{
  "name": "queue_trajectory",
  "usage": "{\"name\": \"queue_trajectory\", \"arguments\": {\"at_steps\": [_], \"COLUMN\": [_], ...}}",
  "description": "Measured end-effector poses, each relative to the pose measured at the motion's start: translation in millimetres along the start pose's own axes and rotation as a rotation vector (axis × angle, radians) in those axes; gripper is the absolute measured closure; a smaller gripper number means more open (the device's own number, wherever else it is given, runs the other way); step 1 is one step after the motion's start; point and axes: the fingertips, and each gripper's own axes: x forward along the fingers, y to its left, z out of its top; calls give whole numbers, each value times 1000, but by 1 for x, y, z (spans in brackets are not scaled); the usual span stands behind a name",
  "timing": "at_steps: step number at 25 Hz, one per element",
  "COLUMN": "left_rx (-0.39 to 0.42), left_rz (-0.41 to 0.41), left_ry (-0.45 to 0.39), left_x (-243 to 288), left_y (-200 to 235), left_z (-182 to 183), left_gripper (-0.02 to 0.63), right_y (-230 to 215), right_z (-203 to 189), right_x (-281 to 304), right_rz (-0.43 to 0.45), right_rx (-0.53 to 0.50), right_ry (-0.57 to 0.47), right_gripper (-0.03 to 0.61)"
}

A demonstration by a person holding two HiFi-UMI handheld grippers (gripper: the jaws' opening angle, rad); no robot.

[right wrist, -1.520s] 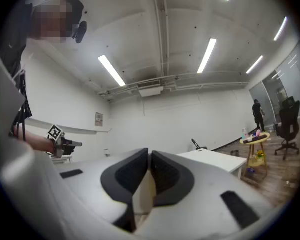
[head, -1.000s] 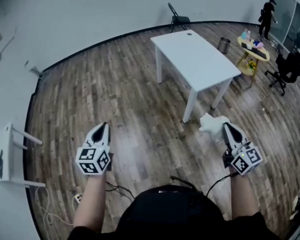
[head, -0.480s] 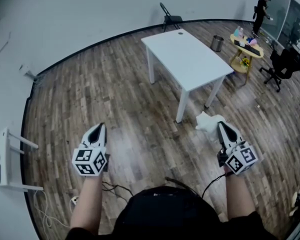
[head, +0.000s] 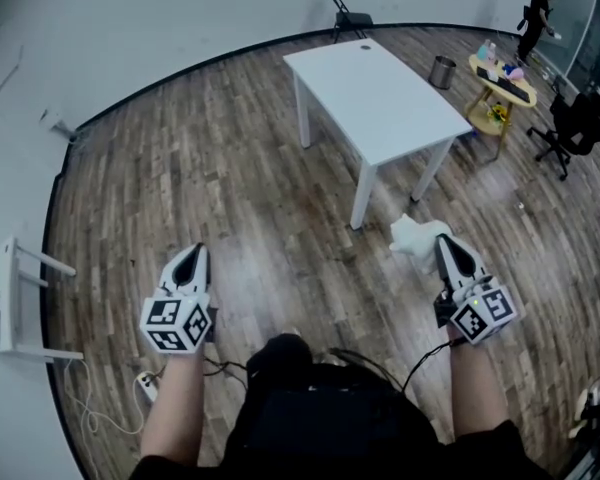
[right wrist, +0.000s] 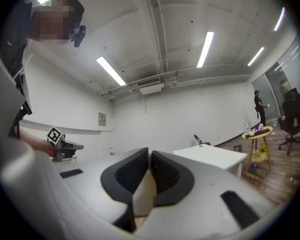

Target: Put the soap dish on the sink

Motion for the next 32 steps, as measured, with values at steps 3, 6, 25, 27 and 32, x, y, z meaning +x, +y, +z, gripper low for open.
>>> {"name": "queue_trajectory", "arguments": {"at_steps": [3, 6, 25, 27, 32], "left_rx": [11, -9, -75, -81, -93], "left_rz": [-4, -26, -134, -146, -189], "left_ry": [25, 26, 39, 34, 16], "left_x": [6, 26, 203, 226, 286], "left_y": [0, -1, 78, 88, 121], "left_z": [-6, -6, 22, 29, 53], "left_gripper": [624, 624, 624, 624, 624], "right_y": [-9, -23, -65, -69, -81], "right_z": [-2, -3, -6, -1, 14], "right_x": [1, 10, 159, 180, 241], "right_rz": [-12, -25, -89, -97, -123], "right_rx": [5, 2, 9, -1, -30], "right_ry": [4, 1, 27, 32, 9], "right_gripper": [551, 551, 551, 551, 551]}}
